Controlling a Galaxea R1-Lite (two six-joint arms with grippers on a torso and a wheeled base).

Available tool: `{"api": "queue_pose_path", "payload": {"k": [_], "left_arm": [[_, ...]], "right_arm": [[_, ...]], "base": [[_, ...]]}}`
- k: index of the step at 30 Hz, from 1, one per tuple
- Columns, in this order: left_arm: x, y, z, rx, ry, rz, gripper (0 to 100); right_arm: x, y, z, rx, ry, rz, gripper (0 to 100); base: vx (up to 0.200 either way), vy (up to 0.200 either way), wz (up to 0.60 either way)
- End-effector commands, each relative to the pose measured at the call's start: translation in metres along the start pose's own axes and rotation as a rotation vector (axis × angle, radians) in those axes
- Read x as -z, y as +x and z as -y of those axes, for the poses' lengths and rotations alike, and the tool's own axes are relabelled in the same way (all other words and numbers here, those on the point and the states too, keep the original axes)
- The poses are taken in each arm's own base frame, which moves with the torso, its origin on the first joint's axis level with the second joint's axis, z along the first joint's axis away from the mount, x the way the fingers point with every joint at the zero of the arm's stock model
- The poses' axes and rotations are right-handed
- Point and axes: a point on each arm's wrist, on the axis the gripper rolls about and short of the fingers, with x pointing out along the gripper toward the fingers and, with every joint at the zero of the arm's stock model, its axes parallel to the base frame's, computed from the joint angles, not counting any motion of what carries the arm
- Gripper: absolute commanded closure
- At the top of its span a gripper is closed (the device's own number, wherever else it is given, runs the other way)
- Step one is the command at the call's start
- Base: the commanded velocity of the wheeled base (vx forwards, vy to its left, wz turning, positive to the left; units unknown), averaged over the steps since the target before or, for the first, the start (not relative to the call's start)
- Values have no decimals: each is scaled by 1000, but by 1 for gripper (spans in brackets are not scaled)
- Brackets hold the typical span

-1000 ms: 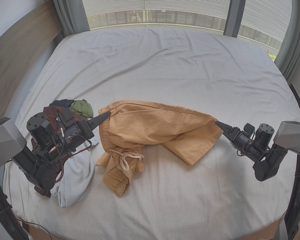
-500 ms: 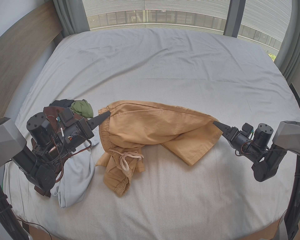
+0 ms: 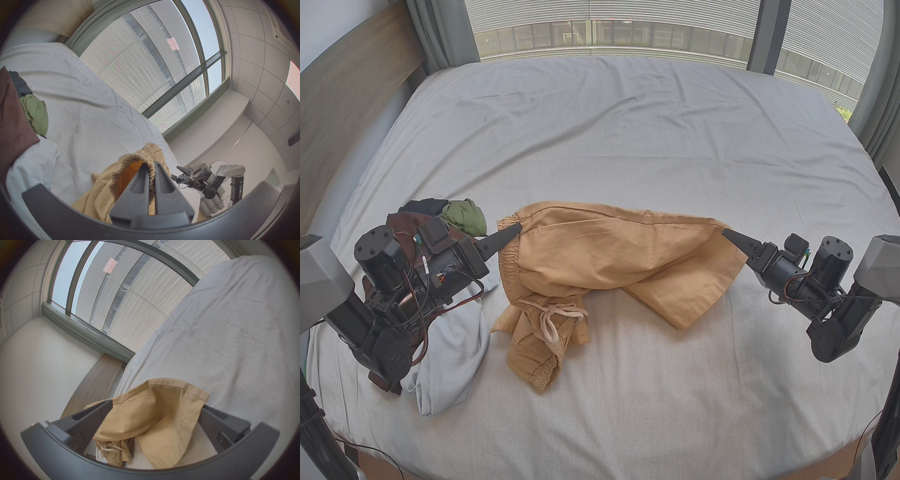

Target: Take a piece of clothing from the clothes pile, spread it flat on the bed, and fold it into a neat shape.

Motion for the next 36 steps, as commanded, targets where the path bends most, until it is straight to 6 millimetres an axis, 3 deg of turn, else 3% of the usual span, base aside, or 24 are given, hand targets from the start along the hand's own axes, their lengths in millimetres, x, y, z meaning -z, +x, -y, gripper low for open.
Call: {"api": "queue_pose_path", "payload": {"k": [1, 7, 15, 23, 24, 36], "left_arm": [[1, 0, -1, -2, -3, -2, 100], [1, 0, 0, 1, -2, -2, 100], [1, 1, 1, 4, -3, -4, 100], [1, 1, 2, 6, -1, -2, 100], [1, 0, 1, 4, -2, -3, 100], [-1, 0, 0, 1, 1, 3, 100]], "right_arm": [[-7, -1, -2, -9, -1, 21, 0], [-16, 5, 1, -22, 55, 53, 0], [-3, 14, 15, -2, 74, 22, 0], [-2, 21, 21, -5, 69, 31, 0], [-3, 22, 20, -8, 66, 36, 100], [-6, 23, 19, -16, 61, 43, 100]], "base": [[0, 0, 0], [0, 0, 0], [0, 0, 0], [0, 0, 0], [0, 0, 0], [0, 0, 0]]}}
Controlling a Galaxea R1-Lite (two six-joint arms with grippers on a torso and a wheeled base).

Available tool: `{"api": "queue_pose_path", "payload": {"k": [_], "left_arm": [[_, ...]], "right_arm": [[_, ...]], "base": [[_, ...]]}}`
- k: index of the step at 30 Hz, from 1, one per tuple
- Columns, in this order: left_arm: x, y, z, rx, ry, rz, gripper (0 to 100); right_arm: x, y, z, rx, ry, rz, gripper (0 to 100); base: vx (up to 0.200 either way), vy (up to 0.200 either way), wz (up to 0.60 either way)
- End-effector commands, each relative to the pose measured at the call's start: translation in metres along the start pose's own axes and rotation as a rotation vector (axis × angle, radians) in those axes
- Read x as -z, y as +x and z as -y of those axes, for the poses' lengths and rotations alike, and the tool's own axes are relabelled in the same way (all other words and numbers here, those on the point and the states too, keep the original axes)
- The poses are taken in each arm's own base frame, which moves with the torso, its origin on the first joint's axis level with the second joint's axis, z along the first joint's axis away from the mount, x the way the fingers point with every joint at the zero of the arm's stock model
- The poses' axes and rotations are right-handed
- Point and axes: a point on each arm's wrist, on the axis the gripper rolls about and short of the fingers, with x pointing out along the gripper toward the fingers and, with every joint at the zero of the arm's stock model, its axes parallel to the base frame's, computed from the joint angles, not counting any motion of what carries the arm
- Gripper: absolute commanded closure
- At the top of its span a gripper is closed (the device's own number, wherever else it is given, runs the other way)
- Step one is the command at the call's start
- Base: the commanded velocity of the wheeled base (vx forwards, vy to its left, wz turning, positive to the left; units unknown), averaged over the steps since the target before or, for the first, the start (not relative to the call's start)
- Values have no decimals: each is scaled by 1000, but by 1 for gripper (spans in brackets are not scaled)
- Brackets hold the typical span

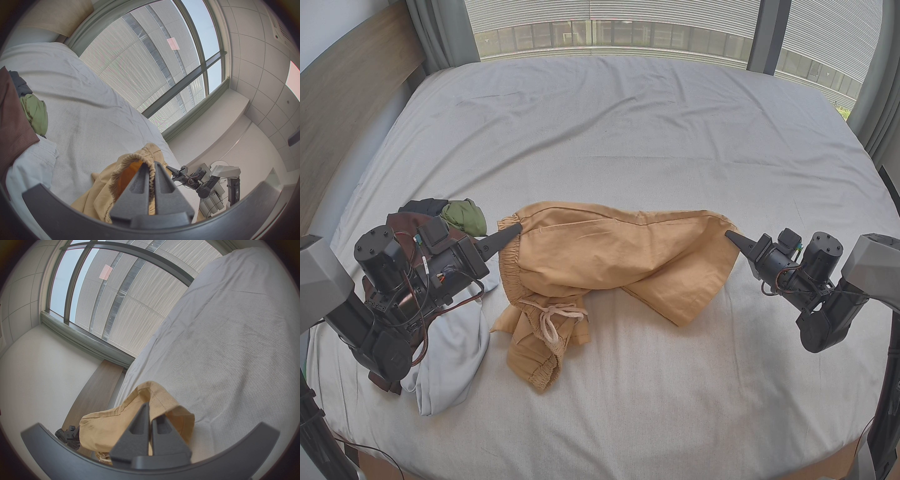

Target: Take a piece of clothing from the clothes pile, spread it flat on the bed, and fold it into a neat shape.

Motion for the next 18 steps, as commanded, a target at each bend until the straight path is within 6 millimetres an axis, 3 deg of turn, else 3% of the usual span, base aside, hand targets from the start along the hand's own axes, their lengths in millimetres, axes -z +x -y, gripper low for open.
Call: {"api": "queue_pose_path", "payload": {"k": [1, 5, 7, 12, 15, 18], "left_arm": [[-2, 0, 0, 1, 4, 5, 100], [-6, -1, 3, 7, 11, 16, 100], [-15, -2, 10, 24, 27, 42, 100], [-33, -8, 23, 50, 67, 92, 100], [-35, -10, 24, 54, 72, 95, 100], [-33, -12, 19, 42, 72, 82, 100]], "right_arm": [[-1, -1, -2, -3, -1, 0, 100], [-2, -5, -21, -34, -8, -3, 100], [2, -12, -49, -82, -14, -26, 100], [17, -24, -87, -159, -50, -82, 100], [24, -29, -97, -178, -61, -109, 100], [44, -41, -109, -218, -61, -208, 100]], "base": [[0, 0, 0], [0, 0, 0], [0, 0, 0], [0, 0, 0], [0, 0, 0], [0, 0, 0]]}}
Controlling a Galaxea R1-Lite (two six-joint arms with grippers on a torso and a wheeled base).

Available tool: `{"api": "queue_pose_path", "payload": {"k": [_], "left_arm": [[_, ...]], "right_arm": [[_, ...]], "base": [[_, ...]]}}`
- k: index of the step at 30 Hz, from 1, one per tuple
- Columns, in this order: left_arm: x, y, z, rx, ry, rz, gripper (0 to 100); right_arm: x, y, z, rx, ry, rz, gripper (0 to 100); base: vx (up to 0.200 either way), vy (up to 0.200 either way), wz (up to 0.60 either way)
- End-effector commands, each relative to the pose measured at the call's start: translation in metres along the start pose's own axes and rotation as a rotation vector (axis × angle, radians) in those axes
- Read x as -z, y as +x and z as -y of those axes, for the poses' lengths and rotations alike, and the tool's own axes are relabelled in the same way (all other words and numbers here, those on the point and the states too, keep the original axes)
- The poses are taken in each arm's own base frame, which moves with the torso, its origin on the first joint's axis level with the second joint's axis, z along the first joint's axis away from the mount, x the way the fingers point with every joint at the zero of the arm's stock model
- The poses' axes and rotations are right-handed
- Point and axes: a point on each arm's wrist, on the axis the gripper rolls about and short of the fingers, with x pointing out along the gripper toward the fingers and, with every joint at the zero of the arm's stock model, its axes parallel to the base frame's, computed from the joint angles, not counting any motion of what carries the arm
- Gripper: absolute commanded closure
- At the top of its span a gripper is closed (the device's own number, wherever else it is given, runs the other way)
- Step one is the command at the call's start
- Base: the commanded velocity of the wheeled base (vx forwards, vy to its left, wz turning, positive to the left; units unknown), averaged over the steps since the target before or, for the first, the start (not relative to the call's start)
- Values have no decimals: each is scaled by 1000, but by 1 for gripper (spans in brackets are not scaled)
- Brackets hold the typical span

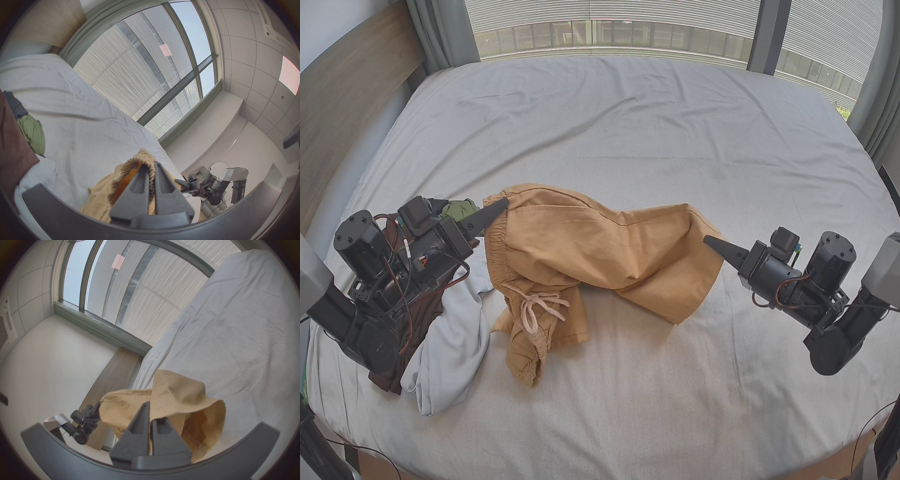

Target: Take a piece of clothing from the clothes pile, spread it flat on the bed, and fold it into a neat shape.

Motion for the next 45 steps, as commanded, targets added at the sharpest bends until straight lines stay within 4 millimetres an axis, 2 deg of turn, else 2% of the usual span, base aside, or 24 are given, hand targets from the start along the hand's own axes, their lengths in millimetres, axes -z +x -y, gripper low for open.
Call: {"api": "queue_pose_path", "payload": {"k": [1, 2, 8, 10, 15, 16, 18, 26, 27, 45], "left_arm": [[-4, -4, -2, -6, 13, 5, 100], [-3, -3, -3, -8, 11, 3, 100], [4, -7, -37, -89, 68, -15, 100], [9, -7, -41, -93, 85, -28, 100], [12, -6, -40, -85, 87, -43, 100], [14, -5, -34, -71, 85, -49, 100], [17, -3, -32, -62, 81, -57, 100], [21, -1, -27, -48, 76, -69, 100], [21, -1, -27, -48, 76, -69, 100], [26, -2, -26, -47, 65, -83, 100]], "right_arm": [[22, -14, -32, -80, -12, -113, 100], [23, -15, -32, -80, -14, -117, 100], [49, -28, -17, -45, -23, -248, 100], [58, -27, -12, -36, -23, -278, 100], [70, -25, -1, -11, -26, -319, 100], [80, -24, 8, 9, -34, -350, 100], [85, -24, 14, 16, -46, -368, 100], [90, -24, 18, 17, -78, -386, 100], [90, -24, 19, 18, -83, -385, 0], [53, -7, 24, 9, -96, -231, 0]], "base": [[0, 0, 0], [0, 0, 0], [0, 0, 0], [0, 0, 0], [0, 0, 0], [0, 0, 0], [0, 0, 0], [0, 0, 0], [0, 0, 0], [0, 0, 0]]}}
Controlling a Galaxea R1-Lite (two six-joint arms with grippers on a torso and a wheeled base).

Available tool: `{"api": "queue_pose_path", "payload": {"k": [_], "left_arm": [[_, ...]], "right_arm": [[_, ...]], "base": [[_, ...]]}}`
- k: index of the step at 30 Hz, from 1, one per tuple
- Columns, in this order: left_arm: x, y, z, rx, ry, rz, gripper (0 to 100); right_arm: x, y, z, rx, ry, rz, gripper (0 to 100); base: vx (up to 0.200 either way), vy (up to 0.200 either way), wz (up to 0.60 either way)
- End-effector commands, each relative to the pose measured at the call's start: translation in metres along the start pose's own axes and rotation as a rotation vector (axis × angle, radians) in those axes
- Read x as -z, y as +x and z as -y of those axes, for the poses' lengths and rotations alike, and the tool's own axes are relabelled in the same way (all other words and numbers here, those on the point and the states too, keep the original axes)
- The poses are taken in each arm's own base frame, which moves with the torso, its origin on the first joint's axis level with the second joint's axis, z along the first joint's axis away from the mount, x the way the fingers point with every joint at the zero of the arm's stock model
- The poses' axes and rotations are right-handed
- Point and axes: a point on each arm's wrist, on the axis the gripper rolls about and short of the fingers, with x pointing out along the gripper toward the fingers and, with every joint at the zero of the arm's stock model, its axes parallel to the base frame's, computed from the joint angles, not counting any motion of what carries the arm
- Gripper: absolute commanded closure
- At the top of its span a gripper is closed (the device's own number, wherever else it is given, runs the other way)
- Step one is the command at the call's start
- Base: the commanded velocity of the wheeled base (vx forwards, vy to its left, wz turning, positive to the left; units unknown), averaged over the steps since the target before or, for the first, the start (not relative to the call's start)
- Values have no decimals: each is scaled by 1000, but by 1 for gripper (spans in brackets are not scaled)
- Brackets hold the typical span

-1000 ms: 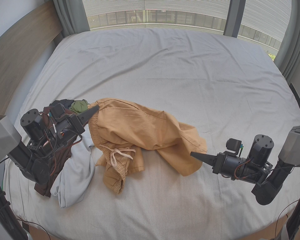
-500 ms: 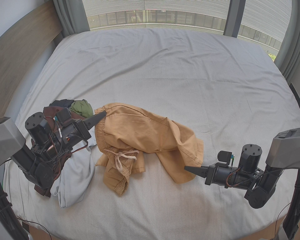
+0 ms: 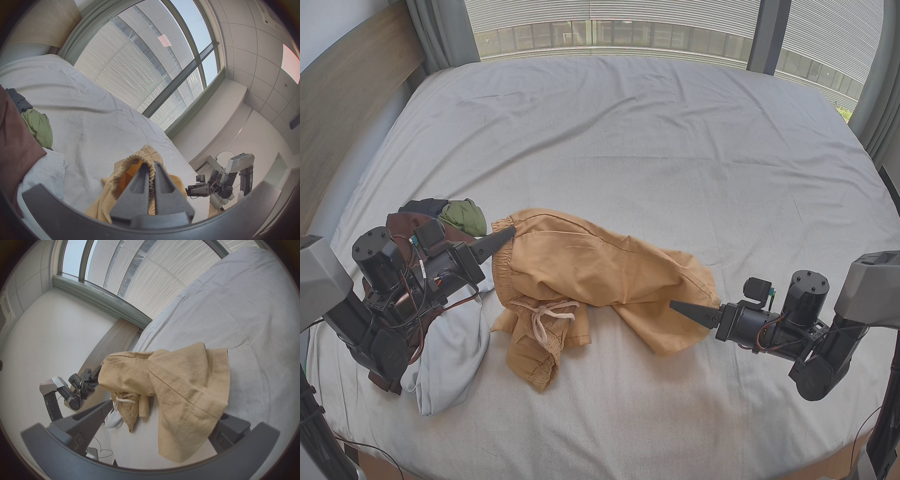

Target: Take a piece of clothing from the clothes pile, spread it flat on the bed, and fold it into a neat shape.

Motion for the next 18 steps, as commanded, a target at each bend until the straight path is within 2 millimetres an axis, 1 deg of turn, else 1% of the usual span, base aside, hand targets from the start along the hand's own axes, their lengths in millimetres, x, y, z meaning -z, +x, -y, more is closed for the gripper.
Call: {"api": "queue_pose_path", "payload": {"k": [1, 6, 10, 18], "left_arm": [[1, 0, 0, -1, -2, -2, 100], [2, 0, 0, -1, -5, -6, 100], [2, 0, 0, -1, -5, -6, 100], [2, 0, 0, -1, 11, -5, 100]], "right_arm": [[-10, 0, -2, -8, -5, 34, 0], [-20, 0, -8, -27, 24, 67, 0], [-27, 4, -9, 3, 36, 123, 0], [-24, 5, -11, 8, 43, 121, 0]], "base": [[0, 0, 0], [0, 0, 0], [0, 0, 0], [0, 0, 0]]}}
